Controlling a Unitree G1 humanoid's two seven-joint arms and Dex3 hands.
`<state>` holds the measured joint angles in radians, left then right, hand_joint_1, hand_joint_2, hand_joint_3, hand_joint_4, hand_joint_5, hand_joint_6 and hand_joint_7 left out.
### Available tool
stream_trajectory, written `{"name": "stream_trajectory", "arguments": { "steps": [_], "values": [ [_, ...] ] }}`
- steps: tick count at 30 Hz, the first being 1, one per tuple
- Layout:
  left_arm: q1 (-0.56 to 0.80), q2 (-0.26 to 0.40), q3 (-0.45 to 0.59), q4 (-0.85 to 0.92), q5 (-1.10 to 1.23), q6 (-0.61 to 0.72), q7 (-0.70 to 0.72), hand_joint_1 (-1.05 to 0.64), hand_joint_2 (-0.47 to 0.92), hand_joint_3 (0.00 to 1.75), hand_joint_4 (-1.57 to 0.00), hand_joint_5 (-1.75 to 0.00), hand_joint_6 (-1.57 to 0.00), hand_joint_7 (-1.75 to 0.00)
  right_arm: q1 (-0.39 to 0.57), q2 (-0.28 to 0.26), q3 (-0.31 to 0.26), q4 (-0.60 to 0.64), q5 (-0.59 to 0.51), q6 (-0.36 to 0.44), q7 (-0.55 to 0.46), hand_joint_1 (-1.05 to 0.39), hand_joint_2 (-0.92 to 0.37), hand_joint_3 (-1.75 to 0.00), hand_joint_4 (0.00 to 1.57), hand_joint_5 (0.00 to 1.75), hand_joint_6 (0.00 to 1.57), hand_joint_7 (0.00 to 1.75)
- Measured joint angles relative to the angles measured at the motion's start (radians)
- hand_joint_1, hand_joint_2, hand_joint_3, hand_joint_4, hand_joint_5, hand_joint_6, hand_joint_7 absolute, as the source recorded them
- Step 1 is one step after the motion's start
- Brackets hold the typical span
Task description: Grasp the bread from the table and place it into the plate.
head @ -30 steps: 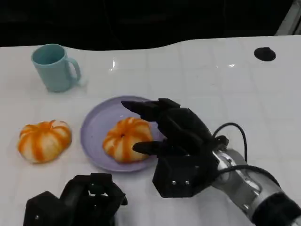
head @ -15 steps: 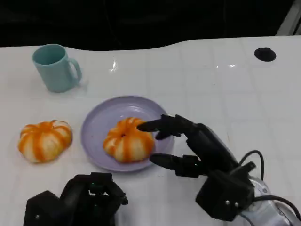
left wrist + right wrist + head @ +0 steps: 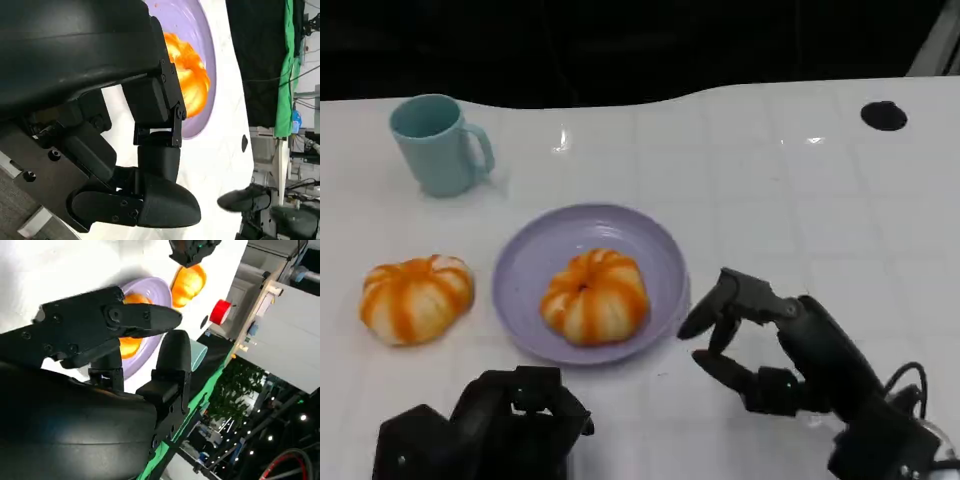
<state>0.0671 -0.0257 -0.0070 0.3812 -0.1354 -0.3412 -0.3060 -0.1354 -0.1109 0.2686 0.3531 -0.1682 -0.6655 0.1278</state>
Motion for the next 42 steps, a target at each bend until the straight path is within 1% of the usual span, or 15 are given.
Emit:
{"name": "stream_trajectory", "arguments": {
  "steps": [6, 11, 15, 20, 25, 29, 32, 35, 42],
  "values": [
    [0.000, -0.001, 0.000, -0.001, -0.002, 0.001, 0.000, -1.05, 0.54, 0.66, -1.57, -1.21, -1.43, -0.81, 0.073, -0.018, -0.031, -0.054, 0.049, -0.001, 0.044, -0.34, -0.60, -1.01, 0.51, 1.72, 0.57, 1.37],
    [0.002, -0.002, 0.001, -0.007, -0.006, 0.013, 0.000, -1.05, 0.53, 0.67, -1.57, -1.22, -1.43, -0.81, 0.141, -0.041, -0.060, -0.089, 0.089, 0.005, 0.085, -0.34, -0.62, -1.00, 0.50, 1.73, 0.57, 1.40],
    [0.001, -0.002, 0.001, -0.009, -0.006, 0.014, 0.000, -1.05, 0.54, 0.67, -1.57, -1.22, -1.43, -0.80, 0.162, -0.052, -0.081, -0.088, 0.113, -0.009, 0.110, -0.36, -0.66, -0.94, 0.58, 1.63, 0.63, 1.39],
    [0.001, -0.001, 0.003, -0.009, -0.006, 0.014, 0.000, -1.05, 0.54, 0.68, -1.57, -1.22, -1.43, -0.80, 0.194, -0.067, -0.099, -0.094, 0.129, -0.017, 0.139, -0.37, -0.68, -0.91, 0.60, 1.66, 0.64, 1.42],
    [0.001, -0.001, 0.009, -0.008, -0.006, 0.014, 0.000, -1.05, 0.54, 0.68, -1.57, -1.22, -1.43, -0.80, 0.233, -0.068, -0.116, -0.119, 0.144, 0.000, 0.150, -0.42, -0.78, -0.72, 0.61, 1.71, 0.64, 1.47],
    [0.001, 0.002, 0.012, 0.000, -0.007, 0.009, -0.007, -1.05, 0.55, 0.68, -1.57, -1.22, -1.42, -0.80, 0.242, -0.062, -0.130, -0.116, 0.144, -0.001, 0.147, -0.43, -0.83, -0.64, 0.60, 1.74, 0.62, 1.51],
    [0.000, 0.004, 0.015, 0.006, -0.009, 0.006, -0.012, -1.05, 0.54, 0.67, -1.57, -1.22, -1.42, -0.80, 0.242, -0.051, -0.132, -0.090, 0.144, -0.009, 0.144, -0.43, -0.84, -0.61, 0.62, 1.75, 0.62, 1.52],
    [-0.002, 0.004, 0.019, 0.019, -0.009, 0.006, -0.011, -1.05, 0.53, 0.67, -1.57, -1.22, -1.43, -0.80, 0.234, -0.040, -0.136, -0.046, 0.142, -0.040, 0.133, -0.43, -0.84, -0.60, 0.63, 1.75, 0.62, 1.52],
    [-0.014, 0.002, 0.020, 0.060, -0.004, -0.021, -0.011, -1.05, 0.56, 0.66, -1.57, -1.22, -1.41, -0.81, 0.205, -0.035, -0.140, 0.034, 0.145, -0.100, 0.133, -0.44, -0.86, -0.58, 0.62, 1.75, 0.61, 1.52]
  ]
}}
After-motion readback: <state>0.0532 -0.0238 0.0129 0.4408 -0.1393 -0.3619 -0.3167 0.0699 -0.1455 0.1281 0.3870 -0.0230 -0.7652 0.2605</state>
